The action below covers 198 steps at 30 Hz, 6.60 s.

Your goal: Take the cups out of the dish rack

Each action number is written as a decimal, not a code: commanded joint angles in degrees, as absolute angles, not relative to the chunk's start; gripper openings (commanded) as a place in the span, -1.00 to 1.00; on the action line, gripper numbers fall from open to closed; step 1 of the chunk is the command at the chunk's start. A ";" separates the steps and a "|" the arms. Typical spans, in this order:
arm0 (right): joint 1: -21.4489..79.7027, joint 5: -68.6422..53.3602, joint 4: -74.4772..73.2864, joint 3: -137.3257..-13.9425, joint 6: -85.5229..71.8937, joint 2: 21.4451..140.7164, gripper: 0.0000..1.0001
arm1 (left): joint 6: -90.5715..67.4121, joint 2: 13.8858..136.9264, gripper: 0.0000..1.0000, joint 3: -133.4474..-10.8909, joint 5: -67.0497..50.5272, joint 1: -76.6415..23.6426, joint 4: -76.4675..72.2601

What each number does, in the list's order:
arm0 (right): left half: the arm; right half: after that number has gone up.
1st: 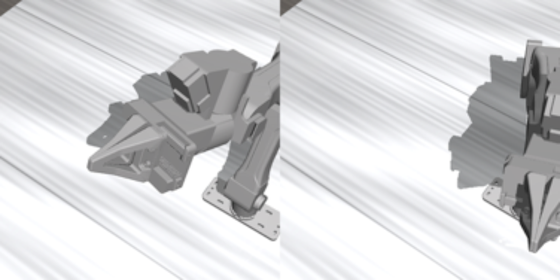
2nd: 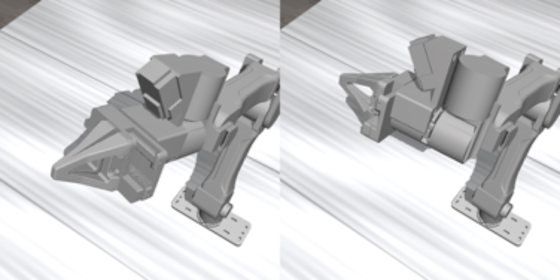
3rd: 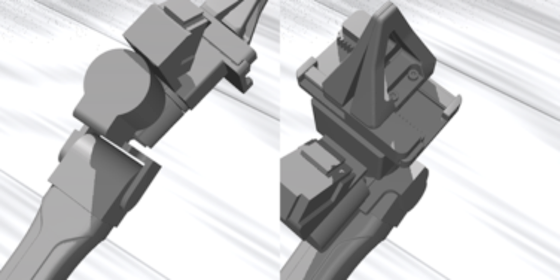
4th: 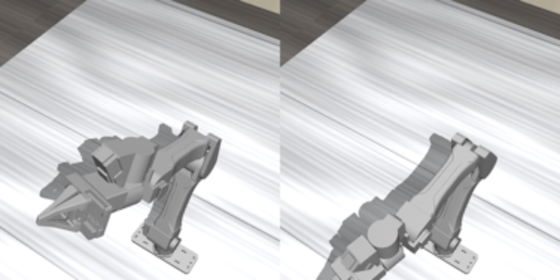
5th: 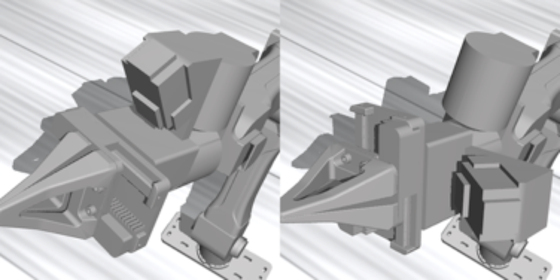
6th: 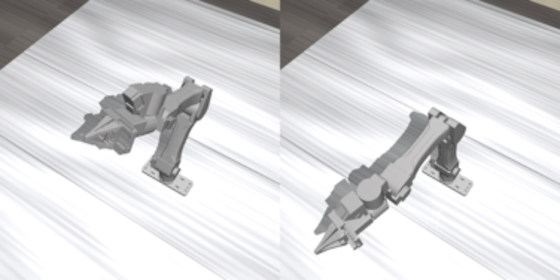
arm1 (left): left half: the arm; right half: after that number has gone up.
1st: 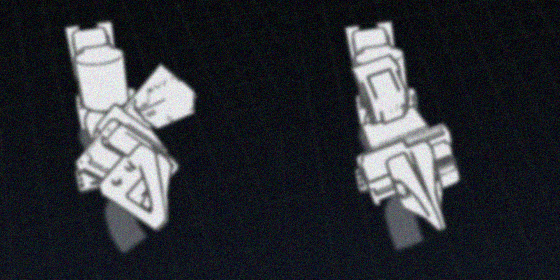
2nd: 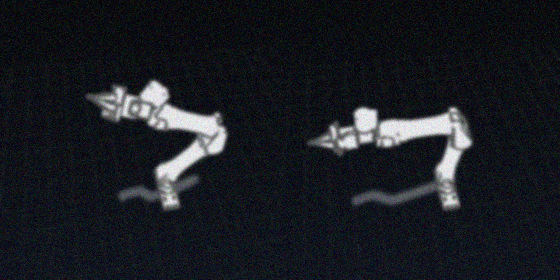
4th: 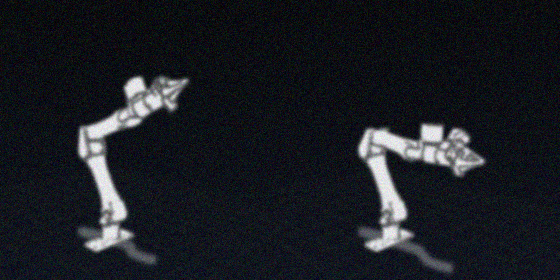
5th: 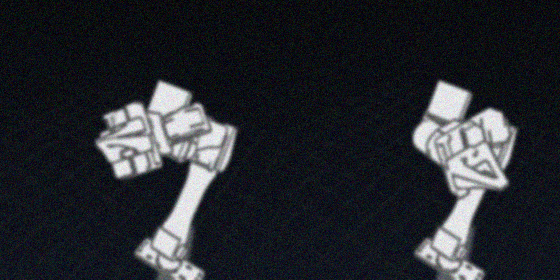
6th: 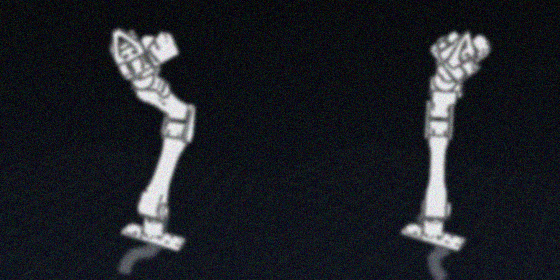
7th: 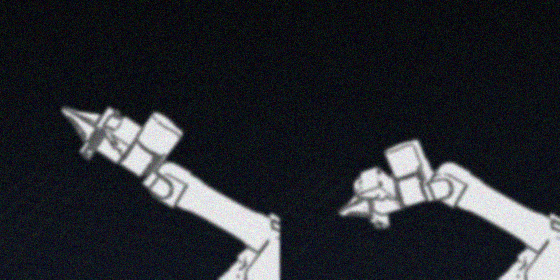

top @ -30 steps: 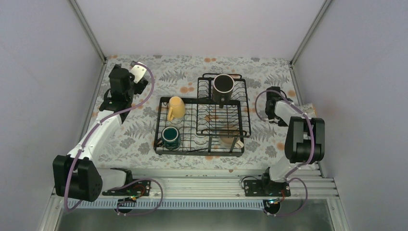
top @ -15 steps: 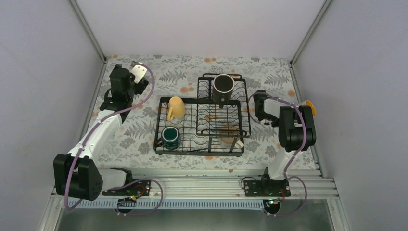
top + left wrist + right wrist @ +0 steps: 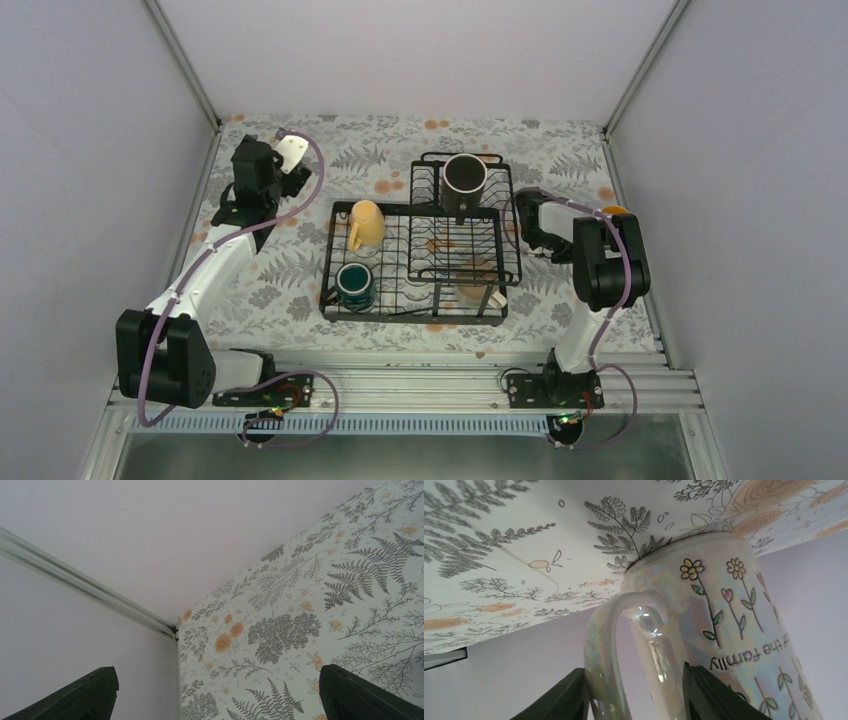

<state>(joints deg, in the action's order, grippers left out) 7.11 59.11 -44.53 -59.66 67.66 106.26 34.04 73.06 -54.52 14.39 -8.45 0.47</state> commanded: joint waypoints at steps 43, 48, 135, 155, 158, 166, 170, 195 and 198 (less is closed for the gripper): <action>-1.75 -28.38 -55.60 -44.62 62.45 64.95 0.55 | 30.50 71.32 1.00 -57.41 14.70 -8.73 5.02; -1.76 -31.82 -55.57 -40.75 63.23 60.95 0.52 | 30.79 72.06 1.00 -57.44 15.57 -8.83 4.75; -1.60 -44.09 -50.56 -35.07 73.07 70.67 0.08 | 33.26 78.20 1.00 -58.21 20.78 -10.24 4.22; -0.62 -37.69 -42.79 -33.73 67.85 70.77 -0.15 | 33.13 78.56 1.00 -59.05 20.26 -10.27 4.99; -0.54 -37.81 -43.03 -34.07 67.76 70.96 -0.29 | 33.10 78.65 1.00 -59.27 20.26 -10.25 5.09; -0.53 -40.97 -43.64 -34.32 67.58 70.49 -0.65 | 33.00 78.77 1.00 -58.86 20.43 -10.24 4.76; -0.65 -42.98 -44.57 -35.47 66.95 70.64 -0.74 | 33.20 78.36 1.00 -58.41 20.47 -10.25 4.49; -6.80 -59.31 -50.98 -43.02 76.80 79.26 -0.92 | 34.31 76.42 1.00 -55.16 20.83 -10.25 1.75; -7.40 -61.72 -52.37 -44.79 77.73 80.30 -0.92 | 34.37 76.53 1.00 -55.31 20.99 -10.25 1.62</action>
